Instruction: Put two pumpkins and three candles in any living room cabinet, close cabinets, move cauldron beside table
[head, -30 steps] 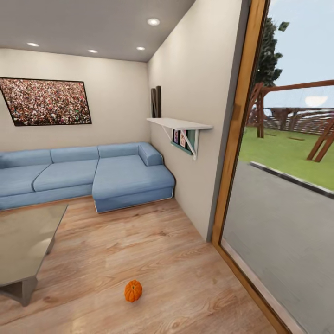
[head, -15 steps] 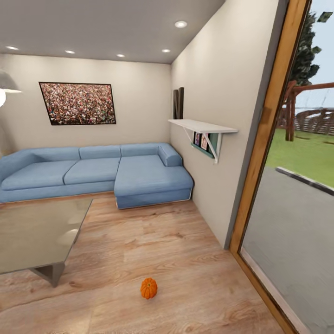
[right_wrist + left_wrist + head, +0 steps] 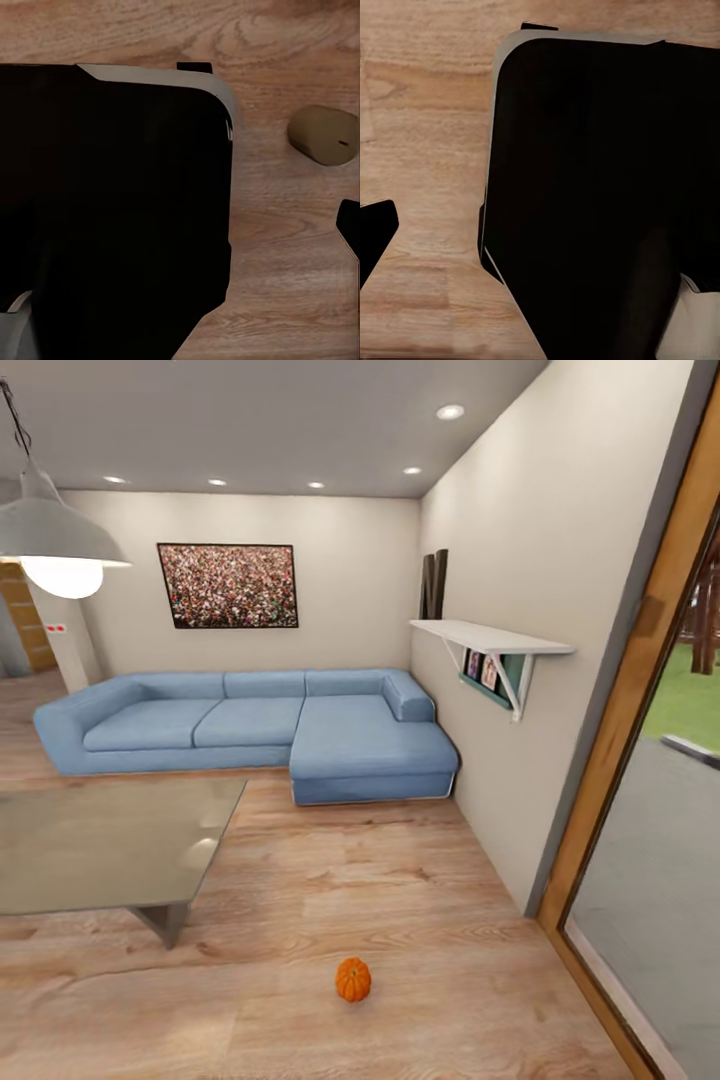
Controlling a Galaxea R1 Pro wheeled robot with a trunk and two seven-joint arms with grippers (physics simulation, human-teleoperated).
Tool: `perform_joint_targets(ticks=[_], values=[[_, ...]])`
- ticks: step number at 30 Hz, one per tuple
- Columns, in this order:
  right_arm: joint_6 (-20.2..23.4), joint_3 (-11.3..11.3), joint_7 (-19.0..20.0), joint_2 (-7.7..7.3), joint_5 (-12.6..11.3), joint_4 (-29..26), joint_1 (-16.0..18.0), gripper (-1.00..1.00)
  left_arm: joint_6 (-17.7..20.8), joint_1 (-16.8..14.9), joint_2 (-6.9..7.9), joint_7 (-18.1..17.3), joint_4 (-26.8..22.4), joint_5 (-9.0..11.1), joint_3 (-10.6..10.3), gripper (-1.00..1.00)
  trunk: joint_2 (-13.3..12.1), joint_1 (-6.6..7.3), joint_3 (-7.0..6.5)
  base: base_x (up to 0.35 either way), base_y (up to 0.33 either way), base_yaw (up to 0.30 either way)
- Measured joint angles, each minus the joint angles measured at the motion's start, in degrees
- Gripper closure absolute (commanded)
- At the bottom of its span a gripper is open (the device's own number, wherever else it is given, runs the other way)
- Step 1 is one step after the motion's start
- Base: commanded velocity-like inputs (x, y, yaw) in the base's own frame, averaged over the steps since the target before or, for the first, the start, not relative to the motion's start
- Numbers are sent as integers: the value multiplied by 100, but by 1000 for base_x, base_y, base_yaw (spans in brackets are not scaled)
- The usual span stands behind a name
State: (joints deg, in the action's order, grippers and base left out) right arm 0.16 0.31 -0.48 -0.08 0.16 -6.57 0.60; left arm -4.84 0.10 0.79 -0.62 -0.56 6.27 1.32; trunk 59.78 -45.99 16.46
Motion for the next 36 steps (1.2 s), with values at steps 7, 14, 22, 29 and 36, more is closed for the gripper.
perform_joint_targets(ticks=[7,14,22,29,36], values=[[0,6,0,0,3,0,0,-100,-1,1,8,-1,0,1,0,-100,0,1,0,27,79,293],[0,9,0,0,6,0,0,-100,-2,1,10,1,0,3,1,-100,-1,0,0,25,281,293],[0,7,0,0,8,2,0,-100,-2,0,10,-1,0,3,1,-100,-1,0,0,-19,313,293],[0,9,0,0,8,0,1,-100,-2,-2,10,1,0,3,0,-100,-1,-1,0,-109,298,293],[1,9,0,0,8,0,0,-100,-1,-2,10,1,0,2,0,-100,-1,-1,0,-120,228,293]])
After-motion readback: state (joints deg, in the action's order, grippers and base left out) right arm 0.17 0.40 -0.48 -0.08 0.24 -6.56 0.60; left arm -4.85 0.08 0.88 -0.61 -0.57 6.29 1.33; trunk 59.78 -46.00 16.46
